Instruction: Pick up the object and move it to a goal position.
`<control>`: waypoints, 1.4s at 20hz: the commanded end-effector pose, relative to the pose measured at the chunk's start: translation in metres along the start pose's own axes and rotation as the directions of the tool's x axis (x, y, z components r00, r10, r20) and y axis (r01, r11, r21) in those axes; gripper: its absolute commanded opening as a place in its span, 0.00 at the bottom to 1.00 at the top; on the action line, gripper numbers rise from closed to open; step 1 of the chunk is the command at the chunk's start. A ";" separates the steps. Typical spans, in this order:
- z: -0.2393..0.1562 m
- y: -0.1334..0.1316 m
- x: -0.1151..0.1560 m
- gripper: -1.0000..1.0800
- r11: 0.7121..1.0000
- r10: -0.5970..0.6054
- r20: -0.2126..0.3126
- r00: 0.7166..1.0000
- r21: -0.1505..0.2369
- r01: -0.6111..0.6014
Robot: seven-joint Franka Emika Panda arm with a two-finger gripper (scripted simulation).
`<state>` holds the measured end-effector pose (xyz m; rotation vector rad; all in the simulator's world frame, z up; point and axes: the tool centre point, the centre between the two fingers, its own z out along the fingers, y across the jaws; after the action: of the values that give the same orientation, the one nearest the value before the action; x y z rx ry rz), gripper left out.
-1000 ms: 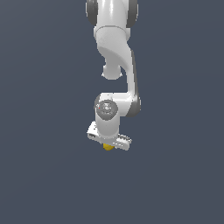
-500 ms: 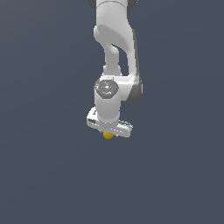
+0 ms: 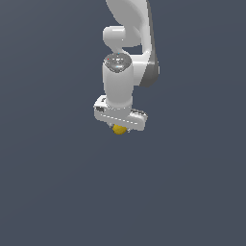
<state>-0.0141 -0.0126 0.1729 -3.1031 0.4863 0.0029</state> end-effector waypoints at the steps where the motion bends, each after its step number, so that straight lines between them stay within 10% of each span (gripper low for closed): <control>1: -0.019 0.003 -0.012 0.00 1.000 0.000 -0.001 1.000 0.000 0.000; 28: -0.188 0.032 -0.113 0.00 1.000 0.000 -0.002 1.000 -0.001 0.000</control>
<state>-0.1290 -0.0085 0.3568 -3.1039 0.4868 -0.0002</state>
